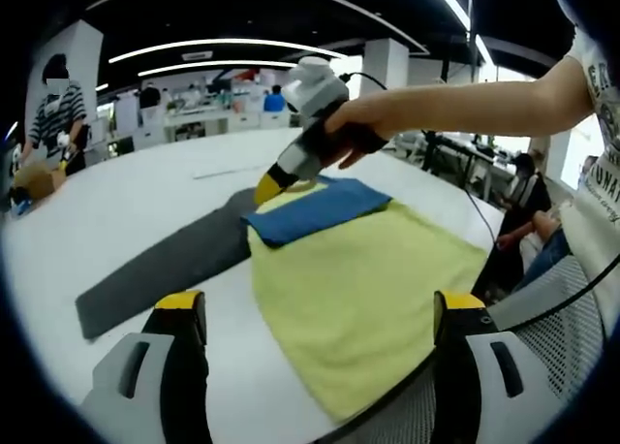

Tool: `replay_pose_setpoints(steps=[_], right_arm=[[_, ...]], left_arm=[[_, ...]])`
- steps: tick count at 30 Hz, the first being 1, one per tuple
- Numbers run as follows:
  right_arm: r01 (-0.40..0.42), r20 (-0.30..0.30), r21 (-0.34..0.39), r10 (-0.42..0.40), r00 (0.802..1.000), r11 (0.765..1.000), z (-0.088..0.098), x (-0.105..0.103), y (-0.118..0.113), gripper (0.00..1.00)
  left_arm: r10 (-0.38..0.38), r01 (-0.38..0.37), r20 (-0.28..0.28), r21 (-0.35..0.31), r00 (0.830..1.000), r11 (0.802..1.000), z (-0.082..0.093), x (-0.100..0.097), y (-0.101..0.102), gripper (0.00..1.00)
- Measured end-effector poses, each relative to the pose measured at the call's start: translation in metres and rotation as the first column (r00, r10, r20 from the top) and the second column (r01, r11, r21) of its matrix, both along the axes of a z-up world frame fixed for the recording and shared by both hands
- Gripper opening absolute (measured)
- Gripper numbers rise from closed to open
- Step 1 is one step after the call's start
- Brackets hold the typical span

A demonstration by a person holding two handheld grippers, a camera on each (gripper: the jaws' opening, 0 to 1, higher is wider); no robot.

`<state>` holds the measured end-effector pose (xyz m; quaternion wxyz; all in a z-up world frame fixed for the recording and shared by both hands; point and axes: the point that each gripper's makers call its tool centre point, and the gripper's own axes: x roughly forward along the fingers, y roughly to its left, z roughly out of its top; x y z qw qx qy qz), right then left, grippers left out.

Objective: Fold the garment on the visible template until the final outline fits inside the template.

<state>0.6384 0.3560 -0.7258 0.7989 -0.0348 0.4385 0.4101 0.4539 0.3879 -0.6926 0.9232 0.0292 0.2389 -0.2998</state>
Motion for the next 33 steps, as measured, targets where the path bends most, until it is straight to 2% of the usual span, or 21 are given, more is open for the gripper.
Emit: replay_pose_setpoints(steps=[5,12,21,33], right_arm=[[0.015,0.04,-0.014,-0.015,0.999,1.0,0.003,0.004,-0.013,0.47],[0.066,0.051,-0.026,-0.065,0.997,0.997,0.005,0.011,-0.049,0.67],[0.114,0.064,-0.03,-0.112,0.992,0.993,0.011,0.015,-0.099,0.79],[0.151,0.053,-0.055,-0.148,0.987,0.987,0.01,0.004,-0.169,0.79]], left_arm=[[-0.001,0.001,0.005,-0.001,1.0,1.0,0.002,0.002,0.0,0.97],[-0.007,0.007,0.009,-0.001,1.0,1.0,0.004,0.003,-0.001,0.99],[-0.011,0.011,0.013,-0.002,1.0,1.0,0.005,0.005,-0.002,0.99],[-0.024,0.024,0.009,-0.005,1.0,1.0,0.005,0.007,-0.008,0.99]])
